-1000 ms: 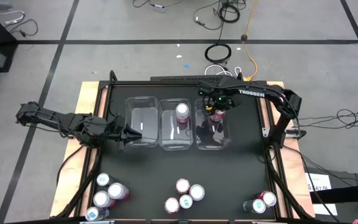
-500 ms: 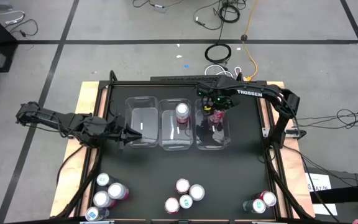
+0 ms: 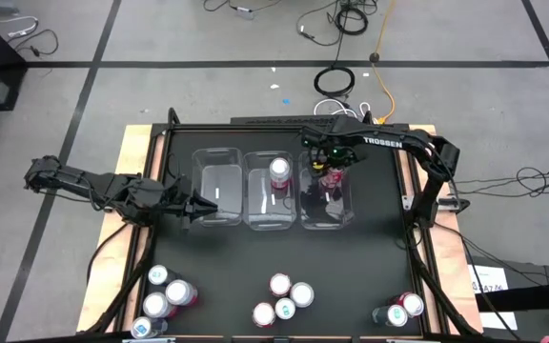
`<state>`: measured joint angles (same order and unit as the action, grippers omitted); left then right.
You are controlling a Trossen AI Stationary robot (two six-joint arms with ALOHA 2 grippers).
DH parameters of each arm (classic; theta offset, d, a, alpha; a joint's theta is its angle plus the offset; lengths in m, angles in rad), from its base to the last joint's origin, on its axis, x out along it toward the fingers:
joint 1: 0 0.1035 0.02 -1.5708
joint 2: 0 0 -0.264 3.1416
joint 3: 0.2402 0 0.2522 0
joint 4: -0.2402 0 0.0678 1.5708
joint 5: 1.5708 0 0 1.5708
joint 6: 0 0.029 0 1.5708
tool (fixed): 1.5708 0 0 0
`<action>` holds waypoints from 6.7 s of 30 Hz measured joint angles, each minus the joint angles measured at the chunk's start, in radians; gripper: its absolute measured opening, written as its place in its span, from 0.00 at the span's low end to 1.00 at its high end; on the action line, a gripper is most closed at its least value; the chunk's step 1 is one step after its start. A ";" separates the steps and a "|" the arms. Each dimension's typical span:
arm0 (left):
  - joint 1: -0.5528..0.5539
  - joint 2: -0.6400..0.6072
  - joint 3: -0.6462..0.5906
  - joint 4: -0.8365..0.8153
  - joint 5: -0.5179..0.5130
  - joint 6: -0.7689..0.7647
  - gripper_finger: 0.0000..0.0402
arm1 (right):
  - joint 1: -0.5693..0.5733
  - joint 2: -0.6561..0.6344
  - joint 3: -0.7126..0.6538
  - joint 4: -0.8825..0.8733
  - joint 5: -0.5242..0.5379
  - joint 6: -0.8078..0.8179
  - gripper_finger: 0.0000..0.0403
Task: Sort soda cans
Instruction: Put the red-white soda can into the right transparent bin, then put the blue soda can into the left transparent bin
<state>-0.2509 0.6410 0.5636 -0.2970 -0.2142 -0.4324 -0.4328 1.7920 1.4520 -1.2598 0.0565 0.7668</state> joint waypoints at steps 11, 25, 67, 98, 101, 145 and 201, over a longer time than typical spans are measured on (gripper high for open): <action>0.000 0.000 0.000 0.000 0.000 -0.001 0.13 | 0.001 0.000 0.212 -0.125 0.015 -0.039 0.86; 0.000 0.000 0.000 0.000 0.000 -0.001 0.13 | 0.197 -0.079 0.340 -0.310 0.159 -0.016 0.86; 0.000 0.000 0.000 0.005 0.000 0.178 0.13 | 1.089 -0.119 0.249 -0.311 0.097 1.195 0.86; 0.000 0.000 0.000 0.003 0.000 0.182 0.13 | 1.096 -0.119 0.245 -0.309 0.105 1.238 0.86; 0.000 0.000 0.000 0.003 0.000 0.176 0.13 | 1.096 -0.118 0.245 -0.303 0.105 1.238 0.86; 0.000 0.000 0.000 0.004 0.001 0.124 0.39 | 1.337 -0.118 0.246 -0.283 -0.189 0.854 0.86; 0.000 0.000 0.000 0.003 0.000 0.097 0.39 | 1.469 0.042 0.140 -0.001 -0.181 1.153 0.86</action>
<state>-0.2509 0.6411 0.5636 -0.2941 -0.2138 -0.3353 1.0363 1.8336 1.5919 -1.2608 -0.1247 1.9198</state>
